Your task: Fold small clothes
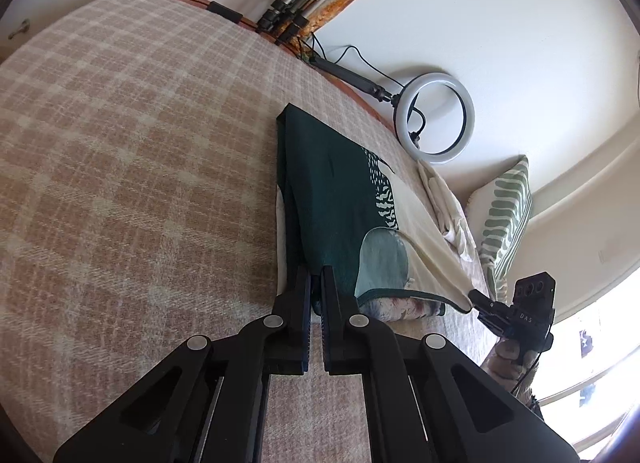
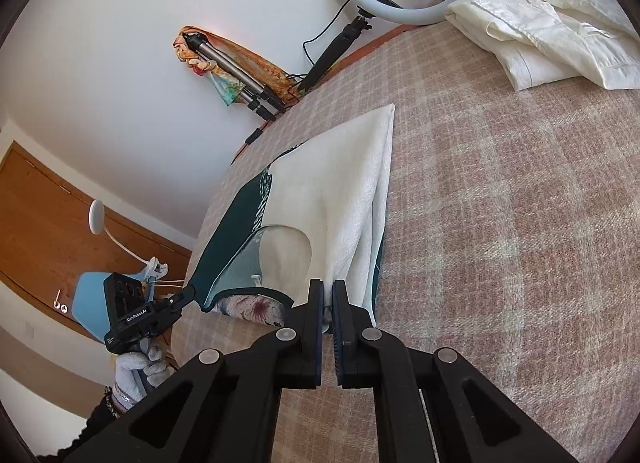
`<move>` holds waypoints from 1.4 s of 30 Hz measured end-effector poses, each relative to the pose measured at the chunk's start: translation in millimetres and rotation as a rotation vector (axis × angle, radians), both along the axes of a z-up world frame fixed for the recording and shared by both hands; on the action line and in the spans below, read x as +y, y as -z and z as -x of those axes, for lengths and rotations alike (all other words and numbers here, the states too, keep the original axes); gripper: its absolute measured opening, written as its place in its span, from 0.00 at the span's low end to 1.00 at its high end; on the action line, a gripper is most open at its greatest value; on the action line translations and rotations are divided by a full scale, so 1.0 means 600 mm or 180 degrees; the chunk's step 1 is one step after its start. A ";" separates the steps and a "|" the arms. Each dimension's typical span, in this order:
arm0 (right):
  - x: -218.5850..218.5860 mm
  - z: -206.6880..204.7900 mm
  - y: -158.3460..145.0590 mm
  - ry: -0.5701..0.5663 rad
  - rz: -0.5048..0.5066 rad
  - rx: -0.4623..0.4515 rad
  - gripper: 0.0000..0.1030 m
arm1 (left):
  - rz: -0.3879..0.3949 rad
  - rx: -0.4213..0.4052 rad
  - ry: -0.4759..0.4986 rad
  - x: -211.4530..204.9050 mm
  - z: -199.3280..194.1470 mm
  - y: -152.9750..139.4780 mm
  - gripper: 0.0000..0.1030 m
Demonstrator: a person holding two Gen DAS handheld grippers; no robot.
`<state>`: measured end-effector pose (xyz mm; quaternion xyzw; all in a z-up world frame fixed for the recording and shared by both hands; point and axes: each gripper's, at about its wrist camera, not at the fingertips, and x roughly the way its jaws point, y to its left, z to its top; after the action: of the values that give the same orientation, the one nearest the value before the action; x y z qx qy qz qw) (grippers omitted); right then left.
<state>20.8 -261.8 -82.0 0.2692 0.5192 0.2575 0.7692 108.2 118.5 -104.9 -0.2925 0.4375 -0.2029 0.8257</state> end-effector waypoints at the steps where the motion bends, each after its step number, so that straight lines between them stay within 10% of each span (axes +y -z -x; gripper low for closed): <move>1: -0.001 0.003 -0.002 -0.0017 0.0028 -0.0020 0.02 | -0.0056 0.0011 0.0010 0.000 0.001 0.003 0.03; 16: 0.013 0.008 0.024 -0.0232 0.0463 0.0102 0.02 | -0.0159 0.0131 0.0113 -0.003 0.014 0.027 0.03; 20: 0.007 0.008 0.013 -0.0253 0.0536 0.0006 0.12 | -0.0272 0.0117 0.0074 0.004 0.022 0.017 0.10; 22: 0.000 0.008 0.000 -0.0211 0.0662 -0.0122 0.40 | -0.0234 0.0166 0.0001 0.013 0.027 0.014 0.21; 28: -0.021 -0.013 -0.013 -0.0082 0.0480 -0.0256 0.56 | -0.0006 0.0189 -0.0090 0.022 0.033 0.012 0.38; 42: -0.022 -0.081 0.023 -0.0061 0.0394 -0.0117 0.66 | 0.0378 0.0448 -0.0187 0.000 0.027 0.044 0.49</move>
<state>69.4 -274.9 -95.8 0.2114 0.5225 0.2371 0.7913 92.0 118.4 -131.3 -0.3672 0.4729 -0.1832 0.7797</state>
